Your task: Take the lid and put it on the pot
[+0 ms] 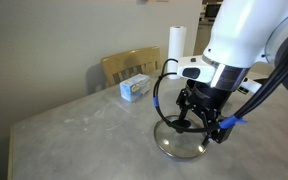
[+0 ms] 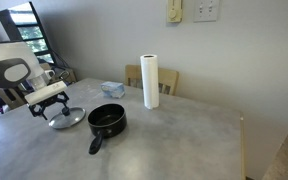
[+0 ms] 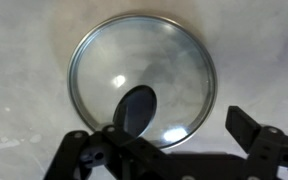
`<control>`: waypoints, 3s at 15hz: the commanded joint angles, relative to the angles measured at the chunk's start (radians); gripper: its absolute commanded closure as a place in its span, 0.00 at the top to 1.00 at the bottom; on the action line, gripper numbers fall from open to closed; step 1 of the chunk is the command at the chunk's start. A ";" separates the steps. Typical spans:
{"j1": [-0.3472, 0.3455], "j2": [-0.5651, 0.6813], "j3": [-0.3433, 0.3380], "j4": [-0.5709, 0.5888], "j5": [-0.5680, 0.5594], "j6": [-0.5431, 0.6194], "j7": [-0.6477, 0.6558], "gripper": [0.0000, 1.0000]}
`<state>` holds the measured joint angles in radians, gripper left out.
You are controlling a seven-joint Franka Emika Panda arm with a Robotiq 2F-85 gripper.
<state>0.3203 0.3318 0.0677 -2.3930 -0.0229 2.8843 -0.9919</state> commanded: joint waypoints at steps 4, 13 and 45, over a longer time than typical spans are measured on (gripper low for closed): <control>-0.026 0.042 -0.034 0.035 -0.250 0.032 0.401 1.00; -0.292 0.131 0.282 0.119 -0.014 -0.058 0.397 1.00; -0.268 -0.019 0.260 0.122 -0.149 -0.261 0.396 0.14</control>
<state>0.0719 0.4074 0.3185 -2.2536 -0.2022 2.6920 -0.5626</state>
